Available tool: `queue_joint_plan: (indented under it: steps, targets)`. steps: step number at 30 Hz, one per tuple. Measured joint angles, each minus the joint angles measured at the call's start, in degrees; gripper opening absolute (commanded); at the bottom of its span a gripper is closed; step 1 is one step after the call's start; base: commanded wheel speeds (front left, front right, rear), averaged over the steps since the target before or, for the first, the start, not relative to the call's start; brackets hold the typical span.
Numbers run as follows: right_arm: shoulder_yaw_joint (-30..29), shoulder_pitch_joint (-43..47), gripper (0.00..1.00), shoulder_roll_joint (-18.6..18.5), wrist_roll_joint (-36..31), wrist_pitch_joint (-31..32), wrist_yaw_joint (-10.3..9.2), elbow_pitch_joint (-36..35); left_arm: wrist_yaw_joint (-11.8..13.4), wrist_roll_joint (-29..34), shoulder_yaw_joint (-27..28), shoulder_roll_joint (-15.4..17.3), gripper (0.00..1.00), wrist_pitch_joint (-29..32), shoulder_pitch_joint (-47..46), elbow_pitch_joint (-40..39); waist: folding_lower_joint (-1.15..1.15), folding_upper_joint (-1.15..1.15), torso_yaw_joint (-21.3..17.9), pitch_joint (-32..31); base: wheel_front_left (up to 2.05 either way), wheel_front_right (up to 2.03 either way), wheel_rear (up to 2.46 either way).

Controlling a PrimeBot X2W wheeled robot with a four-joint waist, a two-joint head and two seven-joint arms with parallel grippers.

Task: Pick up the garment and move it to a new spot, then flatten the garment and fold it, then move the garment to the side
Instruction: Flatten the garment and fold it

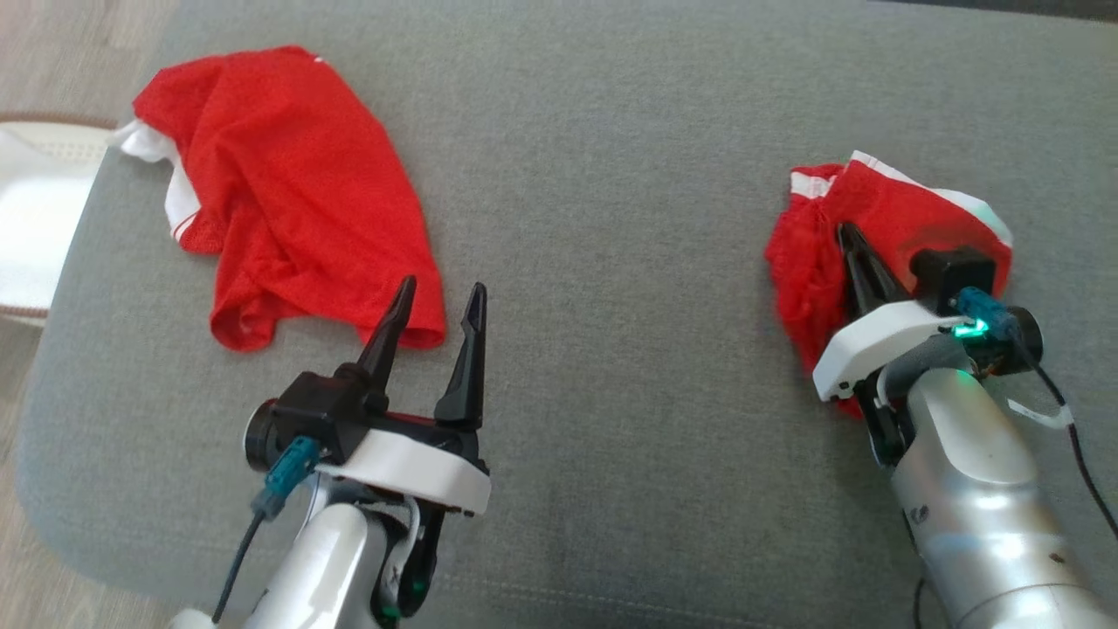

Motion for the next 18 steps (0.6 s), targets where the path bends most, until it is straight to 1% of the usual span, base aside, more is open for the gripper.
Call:
queue_joint_plan:
  steps: [3, 6, 9, 10, 11, 14, 15, 18]
  targets:
    - [0.33, 0.26, 0.00, 0.00, 1.35, -0.05, 0.00, -2.08, -0.01, 0.00, 0.41, 0.00, 1.00, 0.00, 0.19, 0.08, 0.00, 0.00, -0.94, -1.17, 0.00, 0.00, 0.00]
    - [0.31, 1.80, 0.00, -0.01, 2.57, -0.08, 0.00, -8.06, -0.01, 0.00, 1.36, 0.00, 1.00, 0.00, 0.36, 0.05, 0.00, 0.00, -2.26, -2.64, 0.00, 0.00, 0.00]
    - [-0.40, 5.38, 0.00, 0.01, 3.46, -0.22, 0.00, -14.02, -0.03, 0.00, 2.15, 0.01, 1.00, 0.00, 0.86, 0.04, 0.00, 0.00, -3.76, -4.36, 0.00, 0.00, 0.00]
    - [-0.74, 6.98, 0.71, 0.02, 3.48, -0.23, 0.00, -15.99, -0.08, 0.00, 2.25, 0.01, 1.00, 0.00, 1.31, 0.04, 0.00, 0.00, -4.29, -4.95, 0.00, 0.00, 0.00]
    - [-1.13, 8.73, 1.00, 0.02, 3.48, -0.23, 0.00, -17.80, -0.10, 0.01, 2.27, 0.01, 1.00, 0.00, 1.82, 0.08, 0.00, 0.00, -4.83, -5.58, 0.00, 0.00, 0.00]
    - [-1.67, 13.95, 1.00, 0.07, 3.38, -0.23, 0.00, -22.28, -0.36, 0.03, 2.59, 0.01, 1.00, 0.00, 3.07, 0.14, 0.00, 0.00, -6.49, -7.33, 0.00, 0.00, 0.00]
    - [-2.72, 16.96, 1.00, 0.27, 3.02, -0.23, 0.00, -24.93, -0.52, 0.21, 3.04, 0.01, 1.00, 0.00, 3.52, 0.22, 0.00, 0.00, -7.54, -8.47, 0.00, 0.00, 0.00]
    - [-4.30, 20.64, 1.00, 0.53, 2.74, -0.23, 0.00, -28.65, -0.53, 0.67, 3.50, 0.02, 1.00, 0.00, 4.00, 0.22, 0.00, 0.00, -8.96, -9.99, 0.00, 0.00, 0.00]
